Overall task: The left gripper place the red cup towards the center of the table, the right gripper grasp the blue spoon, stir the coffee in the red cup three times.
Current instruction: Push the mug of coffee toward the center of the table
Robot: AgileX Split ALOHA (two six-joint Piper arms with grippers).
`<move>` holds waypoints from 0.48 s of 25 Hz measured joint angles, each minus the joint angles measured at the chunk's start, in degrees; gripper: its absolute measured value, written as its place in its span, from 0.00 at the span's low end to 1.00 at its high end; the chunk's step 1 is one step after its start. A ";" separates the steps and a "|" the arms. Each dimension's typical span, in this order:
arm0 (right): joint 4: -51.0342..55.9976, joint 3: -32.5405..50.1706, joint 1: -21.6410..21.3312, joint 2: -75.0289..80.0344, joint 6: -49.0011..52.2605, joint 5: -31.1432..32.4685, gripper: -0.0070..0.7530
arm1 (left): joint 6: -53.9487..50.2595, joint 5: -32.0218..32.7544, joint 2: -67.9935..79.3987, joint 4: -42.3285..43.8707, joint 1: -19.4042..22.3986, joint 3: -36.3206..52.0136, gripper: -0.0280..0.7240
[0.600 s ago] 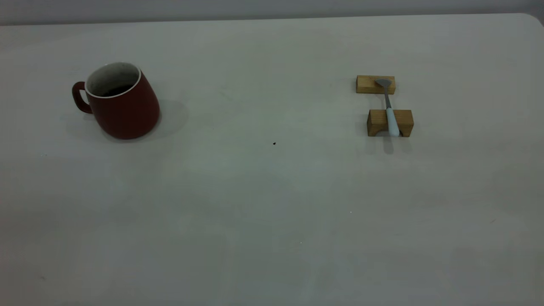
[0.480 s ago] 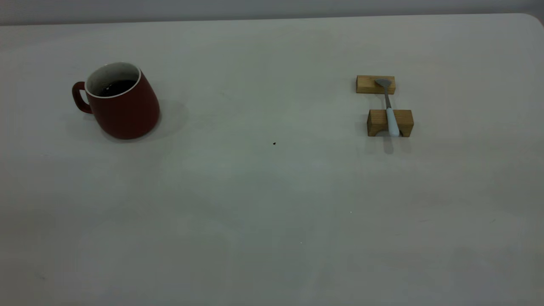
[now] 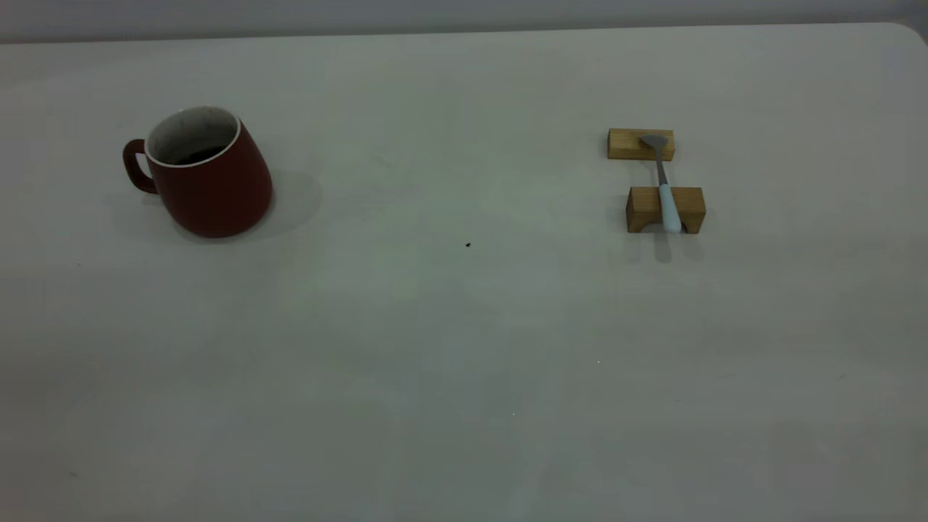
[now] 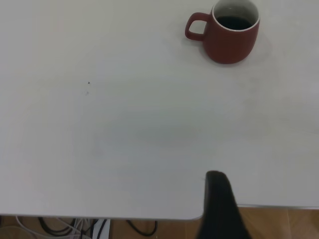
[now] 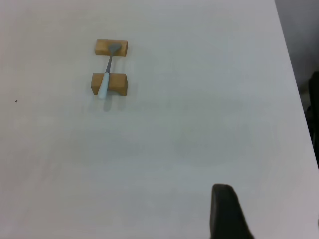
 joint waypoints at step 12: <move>0.00 0.00 0.00 0.00 0.06 0.00 0.63 | -0.40 0.00 0.00 0.00 0.00 0.00 0.78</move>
